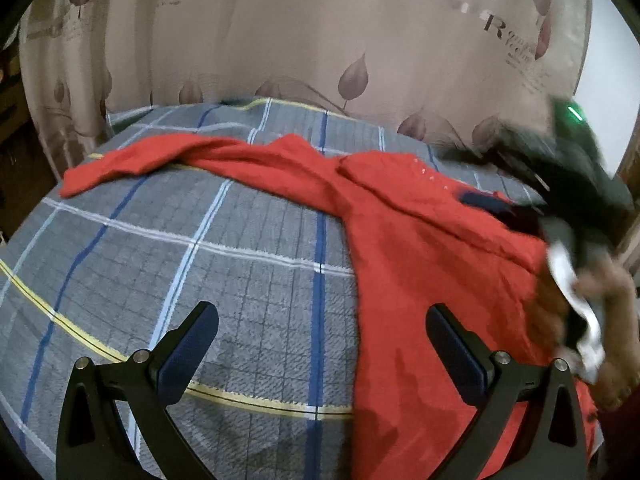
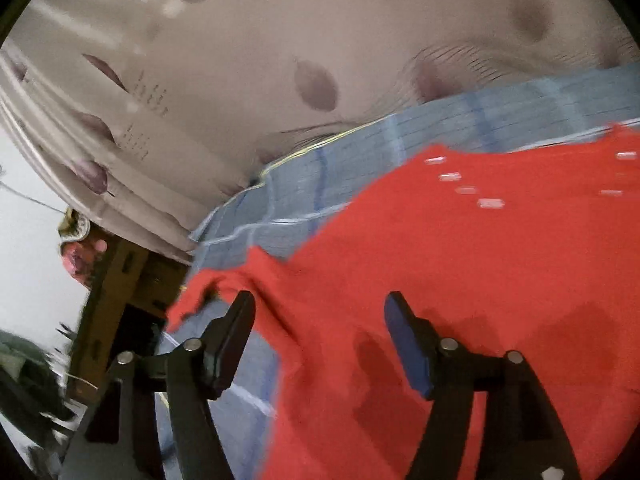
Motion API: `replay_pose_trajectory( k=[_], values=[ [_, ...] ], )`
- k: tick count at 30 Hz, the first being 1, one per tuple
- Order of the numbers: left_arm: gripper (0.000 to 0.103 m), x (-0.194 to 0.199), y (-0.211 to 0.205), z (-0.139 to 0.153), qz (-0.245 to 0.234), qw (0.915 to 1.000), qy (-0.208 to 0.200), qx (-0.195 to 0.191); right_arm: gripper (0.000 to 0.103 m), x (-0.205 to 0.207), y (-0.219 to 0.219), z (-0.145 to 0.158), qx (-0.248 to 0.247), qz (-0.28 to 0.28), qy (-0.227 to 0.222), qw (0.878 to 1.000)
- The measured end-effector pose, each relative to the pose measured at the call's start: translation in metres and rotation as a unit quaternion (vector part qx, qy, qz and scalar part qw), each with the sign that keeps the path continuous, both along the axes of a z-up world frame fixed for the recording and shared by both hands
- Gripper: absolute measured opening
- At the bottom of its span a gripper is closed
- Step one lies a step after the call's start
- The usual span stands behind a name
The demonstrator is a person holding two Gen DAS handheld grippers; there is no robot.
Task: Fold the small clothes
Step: 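Carry the held sleeve across the sweater body and release it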
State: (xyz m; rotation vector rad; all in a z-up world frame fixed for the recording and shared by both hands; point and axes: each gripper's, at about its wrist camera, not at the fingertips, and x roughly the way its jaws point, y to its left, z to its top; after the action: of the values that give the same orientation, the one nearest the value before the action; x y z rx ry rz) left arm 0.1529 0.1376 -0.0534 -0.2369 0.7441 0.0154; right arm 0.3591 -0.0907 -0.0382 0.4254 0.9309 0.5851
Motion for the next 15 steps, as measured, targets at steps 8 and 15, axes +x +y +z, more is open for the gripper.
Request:
replay_pose_trajectory(
  k=[8,15],
  values=[
    [0.103,0.010,0.017,-0.002,0.026,0.9991,0.022,-0.028,0.065,-0.030,-0.159,-0.021,-0.118,-0.136,0.034,0.983],
    [0.103,0.035,0.072,0.005,0.066,0.9958,0.018,-0.061,0.064,-0.051,-0.194,-0.023,-0.130,-0.161,0.022,0.978]
  ],
)
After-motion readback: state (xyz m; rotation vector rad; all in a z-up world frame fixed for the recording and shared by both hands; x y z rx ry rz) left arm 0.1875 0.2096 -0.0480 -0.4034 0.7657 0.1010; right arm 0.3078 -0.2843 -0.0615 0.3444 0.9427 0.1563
